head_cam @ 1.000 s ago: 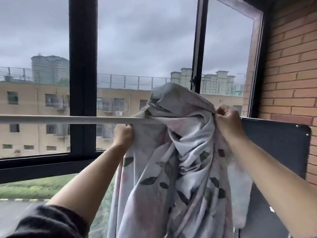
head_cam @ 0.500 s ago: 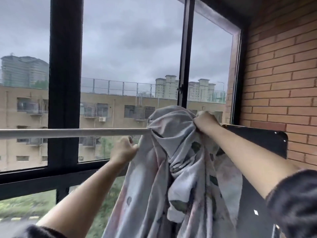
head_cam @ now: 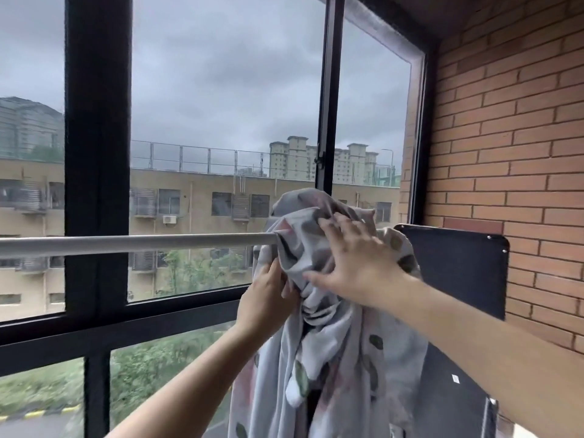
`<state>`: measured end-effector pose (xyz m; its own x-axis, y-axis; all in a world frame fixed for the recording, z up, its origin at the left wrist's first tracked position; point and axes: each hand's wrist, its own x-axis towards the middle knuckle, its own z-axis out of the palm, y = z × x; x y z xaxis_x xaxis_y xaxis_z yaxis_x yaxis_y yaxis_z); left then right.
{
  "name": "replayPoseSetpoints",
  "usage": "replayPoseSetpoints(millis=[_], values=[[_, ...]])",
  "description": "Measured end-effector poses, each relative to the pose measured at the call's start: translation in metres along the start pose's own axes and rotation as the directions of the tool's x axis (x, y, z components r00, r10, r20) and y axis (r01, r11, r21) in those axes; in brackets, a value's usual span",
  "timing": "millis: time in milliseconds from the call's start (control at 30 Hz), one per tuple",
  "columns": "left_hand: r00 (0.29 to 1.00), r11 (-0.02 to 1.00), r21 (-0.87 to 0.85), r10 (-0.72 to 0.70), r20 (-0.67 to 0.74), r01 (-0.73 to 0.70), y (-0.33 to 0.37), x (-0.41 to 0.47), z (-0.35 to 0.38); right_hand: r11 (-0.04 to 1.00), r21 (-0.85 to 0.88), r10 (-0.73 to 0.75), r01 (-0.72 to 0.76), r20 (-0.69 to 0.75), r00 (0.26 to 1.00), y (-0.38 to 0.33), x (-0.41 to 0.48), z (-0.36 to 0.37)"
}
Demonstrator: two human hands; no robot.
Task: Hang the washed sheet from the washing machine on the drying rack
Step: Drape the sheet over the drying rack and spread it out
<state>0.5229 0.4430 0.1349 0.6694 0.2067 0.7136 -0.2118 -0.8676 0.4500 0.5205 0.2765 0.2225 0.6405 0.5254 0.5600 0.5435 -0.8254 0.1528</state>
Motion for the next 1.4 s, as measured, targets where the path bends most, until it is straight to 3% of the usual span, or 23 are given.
replayPoseSetpoints(millis=[67, 167, 200, 300, 400, 467, 700, 900, 1000, 1067, 1133, 1200, 1300, 1400], values=[[1.000, 0.999, 0.037, -0.025, -0.001, 0.025, -0.002, 0.000, 0.003, 0.997, -0.083, 0.004, -0.006, -0.020, 1.000, -0.007, -0.003, 0.015], [0.992, 0.982, 0.162, -0.108, 0.063, 0.097, -0.012, 0.000, 0.010, 0.997, 0.009, -0.070, 0.078, -0.334, 0.940, 0.002, 0.009, 0.023], [0.989, 0.977, 0.182, -0.129, 0.068, 0.115, -0.015, 0.001, 0.011, 0.994, 0.066, -0.051, 0.082, -0.379, 0.924, 0.007, 0.014, 0.019], [0.987, 0.977, 0.154, -0.156, 0.033, 0.149, -0.018, 0.003, 0.010, 0.952, 0.305, 0.127, -0.008, -0.371, 0.920, 0.022, 0.034, 0.004], [0.985, 0.986, -0.038, -0.165, -0.044, 0.163, -0.024, 0.003, 0.006, 0.860, 0.484, 0.286, -0.161, -0.196, 0.938, 0.034, 0.049, -0.010], [0.981, 0.983, -0.122, -0.155, -0.119, 0.140, -0.028, 0.007, -0.001, 0.814, 0.533, 0.365, -0.234, -0.155, 0.918, 0.045, 0.059, -0.015], [0.930, 0.986, -0.167, -0.061, -0.362, -0.001, -0.033, 0.078, -0.049, 0.799, 0.504, 0.517, -0.330, -0.293, 0.805, 0.096, 0.099, -0.051], [0.890, 0.998, 0.063, 0.053, -0.452, -0.028, -0.015, 0.143, -0.063, 0.814, 0.455, 0.550, -0.361, -0.405, 0.730, 0.123, 0.127, -0.077], [0.873, 0.988, 0.153, 0.066, -0.483, 0.010, -0.027, 0.158, -0.051, 0.827, 0.272, 0.561, -0.491, -0.427, 0.709, 0.131, 0.131, -0.074], [0.916, 0.987, 0.144, -0.010, -0.401, 0.073, -0.043, 0.149, -0.027, 0.855, 0.041, 0.492, -0.517, -0.375, 0.785, 0.128, 0.128, -0.045], [0.987, 0.986, 0.112, -0.114, -0.114, 0.126, -0.052, 0.122, 0.008, 0.905, -0.070, 0.400, -0.420, -0.202, 0.894, 0.117, 0.121, -0.003], [0.970, 0.979, 0.143, -0.172, 0.170, 0.149, -0.050, 0.090, 0.038, 0.939, -0.051, 0.339, -0.341, -0.056, 0.939, 0.108, 0.114, 0.024], [0.948, 0.977, -0.142, -0.113, 0.297, 0.161, -0.037, 0.051, 0.059, 0.949, -0.102, 0.284, -0.298, -0.131, 0.950, 0.109, 0.114, 0.027], [0.961, 0.936, -0.318, -0.066, 0.267, 0.152, -0.014, 0.023, 0.058, 0.946, -0.245, 0.131, -0.214, -0.317, 0.939, 0.113, 0.101, 0.022]])
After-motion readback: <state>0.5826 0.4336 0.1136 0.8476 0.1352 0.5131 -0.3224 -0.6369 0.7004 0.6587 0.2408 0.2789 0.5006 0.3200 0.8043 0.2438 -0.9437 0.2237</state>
